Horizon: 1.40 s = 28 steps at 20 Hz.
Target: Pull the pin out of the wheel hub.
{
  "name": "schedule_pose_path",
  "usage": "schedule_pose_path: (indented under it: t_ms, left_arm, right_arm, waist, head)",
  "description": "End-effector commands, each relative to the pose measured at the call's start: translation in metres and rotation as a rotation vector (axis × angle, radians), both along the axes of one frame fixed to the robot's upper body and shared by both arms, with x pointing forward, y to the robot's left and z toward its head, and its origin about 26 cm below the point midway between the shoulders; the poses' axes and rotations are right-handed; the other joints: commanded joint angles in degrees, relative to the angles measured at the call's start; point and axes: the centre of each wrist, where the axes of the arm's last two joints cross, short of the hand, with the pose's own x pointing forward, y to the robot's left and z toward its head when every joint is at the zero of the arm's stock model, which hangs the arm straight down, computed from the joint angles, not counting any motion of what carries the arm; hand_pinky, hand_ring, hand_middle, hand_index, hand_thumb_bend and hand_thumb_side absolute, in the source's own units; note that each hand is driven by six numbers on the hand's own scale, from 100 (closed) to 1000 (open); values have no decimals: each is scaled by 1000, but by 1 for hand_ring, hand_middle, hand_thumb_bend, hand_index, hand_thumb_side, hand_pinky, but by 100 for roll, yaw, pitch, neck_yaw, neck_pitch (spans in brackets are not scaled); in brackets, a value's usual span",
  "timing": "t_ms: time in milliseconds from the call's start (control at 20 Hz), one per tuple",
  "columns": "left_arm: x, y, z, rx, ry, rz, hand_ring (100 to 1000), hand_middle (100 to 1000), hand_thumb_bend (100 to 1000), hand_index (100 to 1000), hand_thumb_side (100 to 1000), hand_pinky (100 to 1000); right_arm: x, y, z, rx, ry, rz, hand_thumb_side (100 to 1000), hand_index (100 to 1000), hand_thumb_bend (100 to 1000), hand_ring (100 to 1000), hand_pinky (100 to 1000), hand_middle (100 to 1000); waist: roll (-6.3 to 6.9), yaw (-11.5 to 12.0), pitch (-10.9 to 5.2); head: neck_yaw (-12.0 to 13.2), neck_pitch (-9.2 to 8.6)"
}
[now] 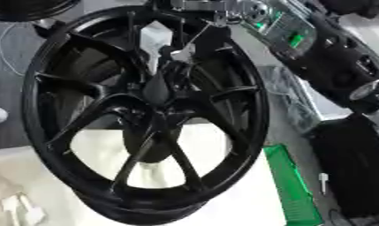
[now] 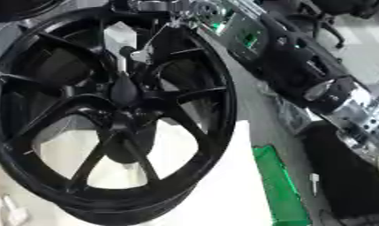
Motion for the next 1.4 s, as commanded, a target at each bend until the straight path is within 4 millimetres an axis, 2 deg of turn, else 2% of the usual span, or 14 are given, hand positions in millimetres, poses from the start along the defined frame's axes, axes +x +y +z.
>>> schedule_pose_path:
  t_ms: [50,350,750,1400]
  left_arm:
    - [-1,2,9,29,-25,1,678,593,163,781,960,488]
    - [-1,2,8,33,-24,5,678,593,164,777,964,488]
    - [-2,3,7,37,-17,6,679,593,166,777,969,488]
    - [-2,5,8,49,-22,19,680,594,161,777,975,488]
  right_arm:
    - [-2,-9,13,-36,-32,-30,349,944,151,1000,956,872]
    - [-3,-10,13,-51,-42,-47,368,948,162,997,961,872]
    - [-4,-9,13,-47,-62,-65,368,958,127,995,962,879]
    - [-3,-11,8,-66,-60,-90,376,956,129,994,964,886]
  waist:
    - [21,9,-63]
    - [-16,23,-48]
    - [-58,8,-44]
    - [-132,67,66]
  head:
    - [-16,-36]
    - [-10,-41]
    - [-56,-53]
    - [-183,-76]
